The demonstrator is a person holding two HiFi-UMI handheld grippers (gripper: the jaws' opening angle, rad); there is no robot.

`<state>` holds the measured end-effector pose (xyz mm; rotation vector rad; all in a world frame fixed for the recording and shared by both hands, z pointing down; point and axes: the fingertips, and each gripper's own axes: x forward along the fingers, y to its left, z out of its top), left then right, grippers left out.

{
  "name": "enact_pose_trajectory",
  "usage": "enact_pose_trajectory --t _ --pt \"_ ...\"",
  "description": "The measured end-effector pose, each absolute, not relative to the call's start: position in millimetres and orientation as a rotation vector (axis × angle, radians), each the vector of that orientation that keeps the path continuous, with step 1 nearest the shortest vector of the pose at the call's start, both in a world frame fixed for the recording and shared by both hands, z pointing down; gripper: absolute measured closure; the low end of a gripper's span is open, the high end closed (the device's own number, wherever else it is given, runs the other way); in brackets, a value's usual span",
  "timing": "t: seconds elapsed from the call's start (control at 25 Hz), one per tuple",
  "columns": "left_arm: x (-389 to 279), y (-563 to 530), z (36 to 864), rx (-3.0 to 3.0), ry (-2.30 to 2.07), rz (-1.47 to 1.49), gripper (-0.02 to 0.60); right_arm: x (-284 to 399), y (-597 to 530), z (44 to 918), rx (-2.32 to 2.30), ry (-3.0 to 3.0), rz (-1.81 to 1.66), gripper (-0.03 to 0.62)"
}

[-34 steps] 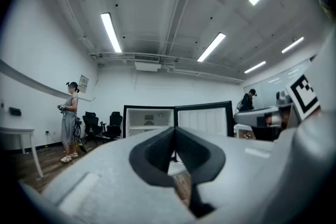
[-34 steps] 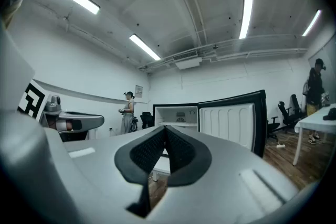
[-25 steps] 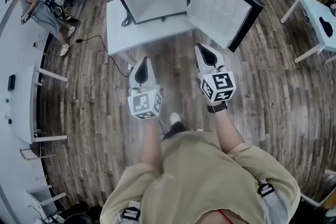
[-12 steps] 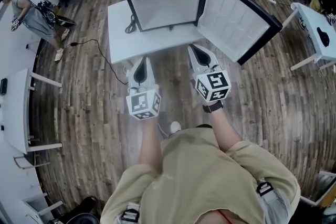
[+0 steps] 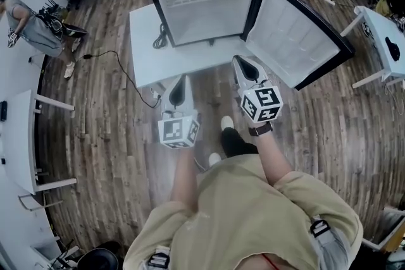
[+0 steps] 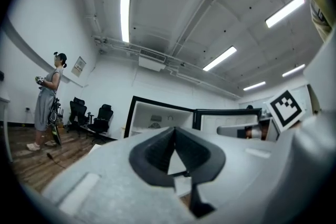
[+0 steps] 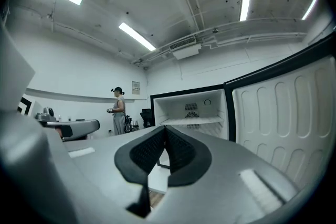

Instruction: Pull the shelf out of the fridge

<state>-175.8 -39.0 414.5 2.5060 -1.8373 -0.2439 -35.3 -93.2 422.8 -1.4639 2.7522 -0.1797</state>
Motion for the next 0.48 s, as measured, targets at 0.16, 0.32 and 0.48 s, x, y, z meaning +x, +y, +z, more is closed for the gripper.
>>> enact_pose_trajectory --t 0.16,0.32,0.48 --pt "-181.7 -94.9 419.5 2.475 -1.867 -0.199 0.578 -51.5 -142.9 429.6 -1.39 2.758 -0.241 0.586" --pt "-174.1 -147.0 411.1 2.487 -1.898 -0.169 0.578 -57.9 -199.1 433.3 -1.317 2.722 -0.354 0.586" --pt "-158.0 -196.8 409.1 2.507 -1.894 -0.143 0.578 -51.6 -249.0 439.7 -1.281 2.671 -0.468 0.586"
